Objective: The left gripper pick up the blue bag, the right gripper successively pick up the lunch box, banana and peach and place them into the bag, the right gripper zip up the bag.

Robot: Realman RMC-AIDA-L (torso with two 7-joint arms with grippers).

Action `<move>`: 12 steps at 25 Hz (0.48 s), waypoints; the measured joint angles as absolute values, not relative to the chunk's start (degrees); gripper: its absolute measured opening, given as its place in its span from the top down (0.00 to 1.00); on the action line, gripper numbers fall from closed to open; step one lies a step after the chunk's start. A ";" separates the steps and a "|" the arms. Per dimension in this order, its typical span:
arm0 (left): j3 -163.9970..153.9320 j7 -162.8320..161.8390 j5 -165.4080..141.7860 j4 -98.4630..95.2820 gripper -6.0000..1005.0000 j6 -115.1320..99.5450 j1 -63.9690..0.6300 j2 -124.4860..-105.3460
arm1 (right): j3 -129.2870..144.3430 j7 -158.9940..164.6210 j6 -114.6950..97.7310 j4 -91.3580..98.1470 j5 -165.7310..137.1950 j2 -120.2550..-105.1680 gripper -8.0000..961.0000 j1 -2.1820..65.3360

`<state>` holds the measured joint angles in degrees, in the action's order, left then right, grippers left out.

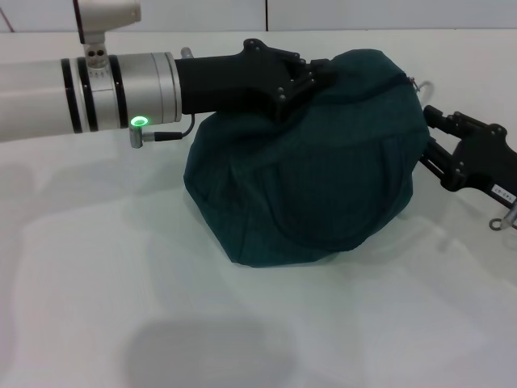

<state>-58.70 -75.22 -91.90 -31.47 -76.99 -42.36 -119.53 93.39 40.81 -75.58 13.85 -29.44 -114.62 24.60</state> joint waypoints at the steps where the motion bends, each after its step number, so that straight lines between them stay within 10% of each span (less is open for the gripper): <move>1: -58.70 -75.16 -91.90 -31.47 0.95 -76.99 -42.37 -119.53 | 93.28 40.81 -75.63 13.72 -29.57 -114.59 0.63 24.43; 12: -58.71 -74.48 -91.58 -31.52 0.95 -76.99 -42.46 -119.53 | 92.28 40.71 -75.54 14.25 -29.22 -115.01 0.65 25.36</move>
